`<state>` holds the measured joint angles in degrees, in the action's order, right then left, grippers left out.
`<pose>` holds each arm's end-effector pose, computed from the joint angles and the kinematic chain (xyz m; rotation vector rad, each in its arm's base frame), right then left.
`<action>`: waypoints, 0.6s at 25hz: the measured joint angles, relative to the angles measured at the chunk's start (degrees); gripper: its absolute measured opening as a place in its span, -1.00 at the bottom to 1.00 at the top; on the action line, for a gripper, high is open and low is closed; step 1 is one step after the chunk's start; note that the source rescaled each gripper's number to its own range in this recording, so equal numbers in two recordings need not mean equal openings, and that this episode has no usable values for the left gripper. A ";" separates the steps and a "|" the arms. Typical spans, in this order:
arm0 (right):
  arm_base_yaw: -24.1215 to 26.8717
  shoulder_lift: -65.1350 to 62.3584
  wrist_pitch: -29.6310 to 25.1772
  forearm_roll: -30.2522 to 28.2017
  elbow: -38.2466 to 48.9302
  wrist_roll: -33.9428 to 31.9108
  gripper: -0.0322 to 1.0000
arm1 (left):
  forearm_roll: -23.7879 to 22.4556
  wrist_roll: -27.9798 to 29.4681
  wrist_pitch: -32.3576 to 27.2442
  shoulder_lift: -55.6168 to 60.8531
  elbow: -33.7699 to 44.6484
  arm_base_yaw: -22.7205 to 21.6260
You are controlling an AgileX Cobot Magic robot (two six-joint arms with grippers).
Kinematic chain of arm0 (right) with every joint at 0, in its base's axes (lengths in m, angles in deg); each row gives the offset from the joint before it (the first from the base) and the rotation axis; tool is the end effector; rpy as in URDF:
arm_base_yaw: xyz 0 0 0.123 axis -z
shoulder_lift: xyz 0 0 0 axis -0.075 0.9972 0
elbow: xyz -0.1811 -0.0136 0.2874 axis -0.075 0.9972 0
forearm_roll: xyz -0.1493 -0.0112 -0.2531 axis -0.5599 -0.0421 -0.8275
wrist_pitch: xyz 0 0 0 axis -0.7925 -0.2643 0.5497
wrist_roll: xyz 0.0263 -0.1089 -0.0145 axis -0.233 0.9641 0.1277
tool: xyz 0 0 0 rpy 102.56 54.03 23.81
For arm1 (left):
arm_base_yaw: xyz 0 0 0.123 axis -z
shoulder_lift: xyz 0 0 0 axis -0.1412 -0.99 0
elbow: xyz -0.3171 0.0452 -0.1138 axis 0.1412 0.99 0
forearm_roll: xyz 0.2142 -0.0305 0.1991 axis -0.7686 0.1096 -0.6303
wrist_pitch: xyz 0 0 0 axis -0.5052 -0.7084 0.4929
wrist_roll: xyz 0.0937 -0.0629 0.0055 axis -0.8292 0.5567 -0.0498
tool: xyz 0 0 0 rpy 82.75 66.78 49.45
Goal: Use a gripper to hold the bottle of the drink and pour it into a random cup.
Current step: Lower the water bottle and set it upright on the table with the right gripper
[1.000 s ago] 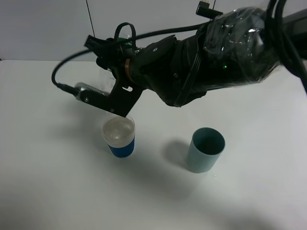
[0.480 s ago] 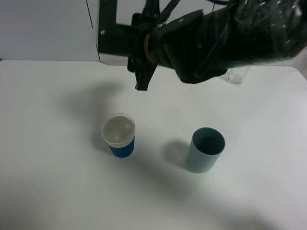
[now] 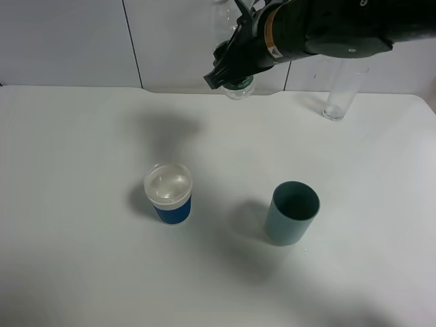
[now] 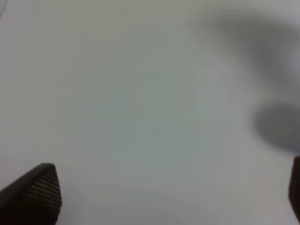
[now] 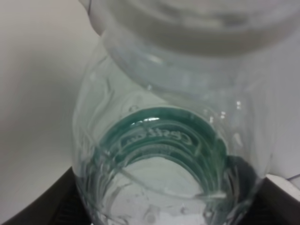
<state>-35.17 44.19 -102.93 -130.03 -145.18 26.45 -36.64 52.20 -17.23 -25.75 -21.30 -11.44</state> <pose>0.3542 0.2642 0.2984 -0.7572 1.9777 0.1212 -0.0048 -0.0049 0.2923 -0.0485 2.0187 -0.0162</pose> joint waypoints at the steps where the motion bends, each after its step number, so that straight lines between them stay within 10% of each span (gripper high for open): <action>1: 0.56 0.00 0.88 2.59 0.00 2.53 -0.94 | 0.00 0.00 0.00 0.00 0.00 0.00; 15: 10.70 -0.06 18.78 29.03 12.20 33.55 -0.94 | 0.00 0.00 0.00 0.00 0.00 0.00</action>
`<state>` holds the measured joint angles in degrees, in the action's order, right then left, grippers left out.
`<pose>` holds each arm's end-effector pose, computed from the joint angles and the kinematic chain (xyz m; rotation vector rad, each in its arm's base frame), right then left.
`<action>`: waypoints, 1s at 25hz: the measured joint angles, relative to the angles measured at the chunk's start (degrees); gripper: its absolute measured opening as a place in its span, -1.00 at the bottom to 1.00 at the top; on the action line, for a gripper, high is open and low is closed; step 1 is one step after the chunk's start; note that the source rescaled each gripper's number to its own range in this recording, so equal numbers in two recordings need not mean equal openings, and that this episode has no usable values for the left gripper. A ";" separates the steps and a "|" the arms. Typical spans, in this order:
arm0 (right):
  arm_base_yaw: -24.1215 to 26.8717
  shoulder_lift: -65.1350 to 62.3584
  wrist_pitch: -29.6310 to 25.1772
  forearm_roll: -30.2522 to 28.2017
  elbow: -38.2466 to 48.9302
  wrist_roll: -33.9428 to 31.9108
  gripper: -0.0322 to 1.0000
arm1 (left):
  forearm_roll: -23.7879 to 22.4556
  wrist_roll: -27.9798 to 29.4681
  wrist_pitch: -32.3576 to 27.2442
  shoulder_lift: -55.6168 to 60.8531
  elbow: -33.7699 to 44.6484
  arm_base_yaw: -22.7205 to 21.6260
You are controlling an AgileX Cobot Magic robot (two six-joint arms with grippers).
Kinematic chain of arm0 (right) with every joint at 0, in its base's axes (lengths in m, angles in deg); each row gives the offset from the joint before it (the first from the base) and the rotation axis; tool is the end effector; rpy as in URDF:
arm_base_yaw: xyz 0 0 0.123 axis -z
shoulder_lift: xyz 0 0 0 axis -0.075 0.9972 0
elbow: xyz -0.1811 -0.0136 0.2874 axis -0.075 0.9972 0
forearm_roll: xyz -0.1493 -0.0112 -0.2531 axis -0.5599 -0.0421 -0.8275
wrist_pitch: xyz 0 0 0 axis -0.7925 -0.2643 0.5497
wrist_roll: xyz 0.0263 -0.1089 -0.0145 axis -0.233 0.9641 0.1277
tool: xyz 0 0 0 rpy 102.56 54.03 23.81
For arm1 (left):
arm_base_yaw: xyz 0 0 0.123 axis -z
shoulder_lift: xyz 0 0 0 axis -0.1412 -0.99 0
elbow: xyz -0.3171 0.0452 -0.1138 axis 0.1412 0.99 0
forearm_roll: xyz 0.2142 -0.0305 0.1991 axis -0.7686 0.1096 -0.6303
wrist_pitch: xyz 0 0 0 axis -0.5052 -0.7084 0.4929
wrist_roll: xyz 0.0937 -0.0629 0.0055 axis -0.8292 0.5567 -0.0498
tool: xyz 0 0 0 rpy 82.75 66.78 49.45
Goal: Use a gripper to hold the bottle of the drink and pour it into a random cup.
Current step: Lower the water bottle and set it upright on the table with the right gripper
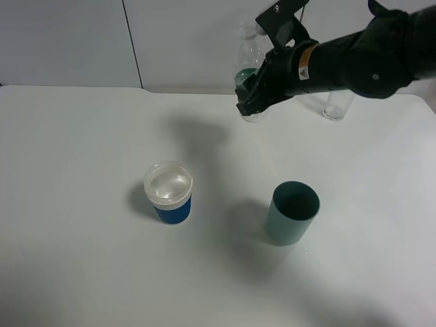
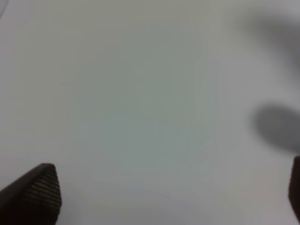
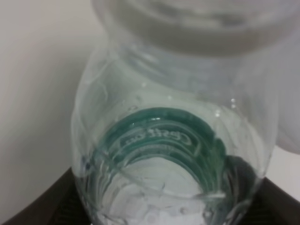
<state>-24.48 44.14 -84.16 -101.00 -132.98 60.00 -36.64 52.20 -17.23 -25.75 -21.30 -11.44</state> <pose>0.3635 0.2040 0.2431 -0.7848 1.9623 0.1922 -0.0048 -0.0049 0.2923 -0.0485 2.0187 -0.0162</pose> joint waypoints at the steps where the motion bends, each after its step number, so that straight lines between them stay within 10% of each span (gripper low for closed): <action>1: 0.66 0.00 2.35 1.27 1.80 1.29 -0.94 | 0.00 0.00 0.00 0.00 0.00 0.00; 15: 13.72 0.71 31.44 3.80 20.61 5.01 -0.94 | 0.00 0.00 0.00 0.00 0.00 0.00; 25: 15.35 8.52 39.28 5.00 21.34 4.91 -0.94 | 0.00 0.00 0.00 0.00 0.00 0.00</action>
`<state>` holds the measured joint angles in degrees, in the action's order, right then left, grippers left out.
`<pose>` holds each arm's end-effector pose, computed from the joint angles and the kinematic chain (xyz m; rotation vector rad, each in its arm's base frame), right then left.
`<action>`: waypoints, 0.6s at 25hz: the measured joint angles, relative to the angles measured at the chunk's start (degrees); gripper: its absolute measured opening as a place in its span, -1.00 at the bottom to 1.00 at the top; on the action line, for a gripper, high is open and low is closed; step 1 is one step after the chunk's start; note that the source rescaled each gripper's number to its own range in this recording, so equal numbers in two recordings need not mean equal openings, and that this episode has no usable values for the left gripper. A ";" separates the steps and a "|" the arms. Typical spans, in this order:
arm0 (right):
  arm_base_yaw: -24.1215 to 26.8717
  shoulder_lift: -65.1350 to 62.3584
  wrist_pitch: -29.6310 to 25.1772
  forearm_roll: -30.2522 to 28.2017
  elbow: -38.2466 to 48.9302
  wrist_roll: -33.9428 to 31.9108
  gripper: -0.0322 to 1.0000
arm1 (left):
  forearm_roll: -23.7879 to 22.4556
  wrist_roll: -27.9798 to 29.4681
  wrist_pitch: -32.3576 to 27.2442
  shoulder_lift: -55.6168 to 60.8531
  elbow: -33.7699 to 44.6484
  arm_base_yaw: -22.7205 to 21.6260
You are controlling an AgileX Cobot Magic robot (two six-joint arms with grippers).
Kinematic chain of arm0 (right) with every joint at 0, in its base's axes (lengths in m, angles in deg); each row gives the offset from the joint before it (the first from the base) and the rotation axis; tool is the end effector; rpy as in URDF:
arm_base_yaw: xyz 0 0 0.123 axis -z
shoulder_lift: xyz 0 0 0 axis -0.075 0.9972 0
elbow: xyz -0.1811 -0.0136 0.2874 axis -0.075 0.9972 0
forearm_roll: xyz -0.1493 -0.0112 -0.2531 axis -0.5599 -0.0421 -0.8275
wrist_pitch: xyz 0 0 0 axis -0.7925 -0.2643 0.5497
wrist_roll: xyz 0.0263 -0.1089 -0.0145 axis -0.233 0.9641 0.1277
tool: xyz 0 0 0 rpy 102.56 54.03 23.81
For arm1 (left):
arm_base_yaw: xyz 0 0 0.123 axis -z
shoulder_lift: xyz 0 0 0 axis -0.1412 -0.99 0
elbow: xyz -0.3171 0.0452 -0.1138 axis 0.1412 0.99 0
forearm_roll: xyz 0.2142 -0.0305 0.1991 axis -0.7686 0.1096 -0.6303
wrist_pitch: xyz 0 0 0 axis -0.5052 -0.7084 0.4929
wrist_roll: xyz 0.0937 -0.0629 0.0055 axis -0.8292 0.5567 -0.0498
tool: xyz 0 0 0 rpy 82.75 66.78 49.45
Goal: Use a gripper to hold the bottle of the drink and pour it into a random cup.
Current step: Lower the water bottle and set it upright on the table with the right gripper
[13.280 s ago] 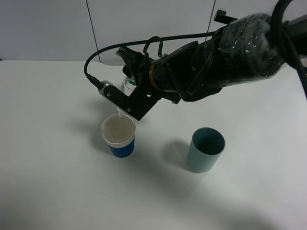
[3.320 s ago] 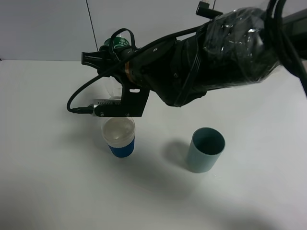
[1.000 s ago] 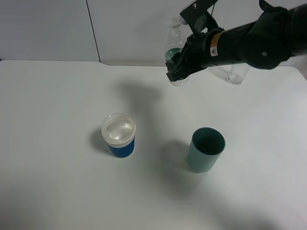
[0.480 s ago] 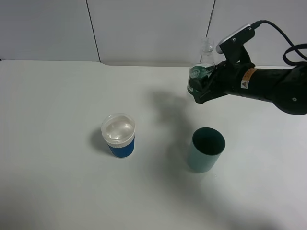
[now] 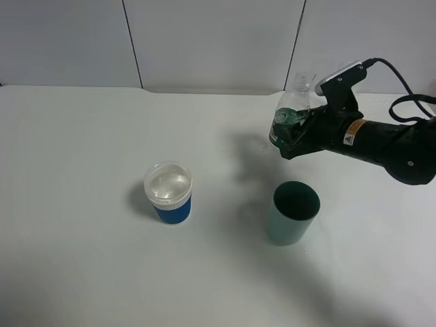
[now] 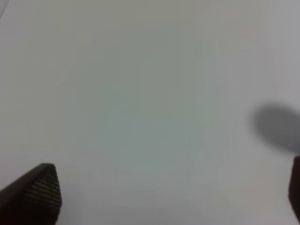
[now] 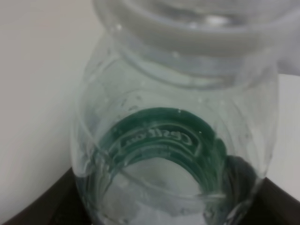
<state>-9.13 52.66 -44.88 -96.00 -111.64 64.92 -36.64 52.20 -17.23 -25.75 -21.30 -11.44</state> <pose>0.3447 0.1071 0.1409 -0.5171 1.8915 0.2623 -0.0048 -0.0049 0.2923 -0.0485 2.0187 -0.0162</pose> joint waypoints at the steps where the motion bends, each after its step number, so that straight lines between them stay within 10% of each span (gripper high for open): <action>1: 0.00 0.82 0.72 0.44 -0.05 0.00 -0.94 | 0.00 0.00 0.00 0.00 0.00 0.00; 15: 2.69 5.39 4.92 1.40 -0.05 -4.74 -0.94 | 0.00 0.00 0.00 0.00 0.00 0.00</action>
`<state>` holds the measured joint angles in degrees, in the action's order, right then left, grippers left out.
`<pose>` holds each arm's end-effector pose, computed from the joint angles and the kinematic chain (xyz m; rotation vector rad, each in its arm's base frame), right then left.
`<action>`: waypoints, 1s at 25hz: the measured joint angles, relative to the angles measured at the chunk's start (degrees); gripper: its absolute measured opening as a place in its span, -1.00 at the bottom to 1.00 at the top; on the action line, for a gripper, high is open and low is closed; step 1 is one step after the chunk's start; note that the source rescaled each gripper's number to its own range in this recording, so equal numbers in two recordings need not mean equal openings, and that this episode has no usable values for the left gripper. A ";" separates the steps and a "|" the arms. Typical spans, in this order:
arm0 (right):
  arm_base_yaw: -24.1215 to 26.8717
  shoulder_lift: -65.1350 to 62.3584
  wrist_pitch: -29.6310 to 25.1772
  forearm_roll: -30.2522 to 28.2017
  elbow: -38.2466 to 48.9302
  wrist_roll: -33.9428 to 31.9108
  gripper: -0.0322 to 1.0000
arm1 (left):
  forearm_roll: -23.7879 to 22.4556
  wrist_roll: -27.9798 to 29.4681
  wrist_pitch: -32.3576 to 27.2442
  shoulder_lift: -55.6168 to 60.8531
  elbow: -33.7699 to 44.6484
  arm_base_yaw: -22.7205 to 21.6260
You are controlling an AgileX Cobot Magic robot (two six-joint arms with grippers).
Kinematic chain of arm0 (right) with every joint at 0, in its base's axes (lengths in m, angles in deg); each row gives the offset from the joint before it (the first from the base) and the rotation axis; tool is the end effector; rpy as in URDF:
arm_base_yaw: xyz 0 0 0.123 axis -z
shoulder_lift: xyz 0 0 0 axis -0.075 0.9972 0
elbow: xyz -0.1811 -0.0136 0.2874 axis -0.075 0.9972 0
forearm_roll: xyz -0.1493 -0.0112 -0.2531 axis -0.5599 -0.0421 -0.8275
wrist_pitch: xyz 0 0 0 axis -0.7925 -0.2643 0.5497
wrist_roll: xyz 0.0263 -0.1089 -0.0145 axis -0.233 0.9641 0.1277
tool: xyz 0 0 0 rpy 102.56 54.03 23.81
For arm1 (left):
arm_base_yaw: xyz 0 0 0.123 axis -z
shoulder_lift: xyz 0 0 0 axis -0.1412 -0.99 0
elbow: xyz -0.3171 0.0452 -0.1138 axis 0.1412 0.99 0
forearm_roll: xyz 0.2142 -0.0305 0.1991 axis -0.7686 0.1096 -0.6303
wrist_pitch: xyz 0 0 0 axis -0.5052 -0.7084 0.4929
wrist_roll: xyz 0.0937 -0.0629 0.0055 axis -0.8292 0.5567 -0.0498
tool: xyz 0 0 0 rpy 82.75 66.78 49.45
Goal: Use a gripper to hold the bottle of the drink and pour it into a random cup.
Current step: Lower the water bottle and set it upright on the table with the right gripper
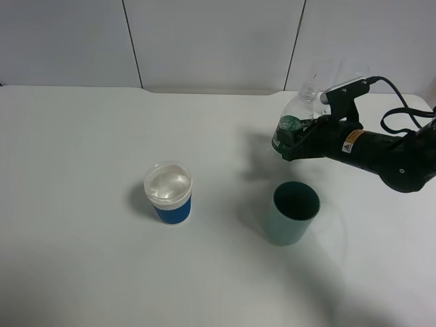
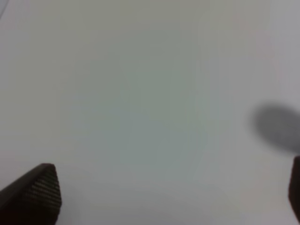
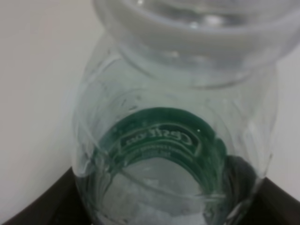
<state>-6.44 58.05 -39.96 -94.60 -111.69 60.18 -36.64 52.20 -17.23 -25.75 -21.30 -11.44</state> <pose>0.3538 0.0917 0.1161 -0.3599 1.9347 0.3099 -0.0048 -0.0049 0.2923 -0.0485 2.0187 -0.0162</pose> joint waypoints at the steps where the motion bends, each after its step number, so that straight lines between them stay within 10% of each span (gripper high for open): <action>1: 0.24 0.00 0.08 0.00 0.00 -0.35 -0.94 | 0.00 0.00 0.00 0.00 0.00 0.00; 17: 0.49 0.00 0.14 0.00 0.00 -5.31 -0.93 | 0.00 0.00 0.00 0.00 0.00 0.00; 25: 0.49 0.00 1.00 0.00 0.00 -5.79 0.49 | 0.00 0.00 0.00 0.00 0.00 0.00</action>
<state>-5.95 58.05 -38.97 -94.60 -111.69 54.39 -36.64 52.20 -17.23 -25.75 -21.30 -11.44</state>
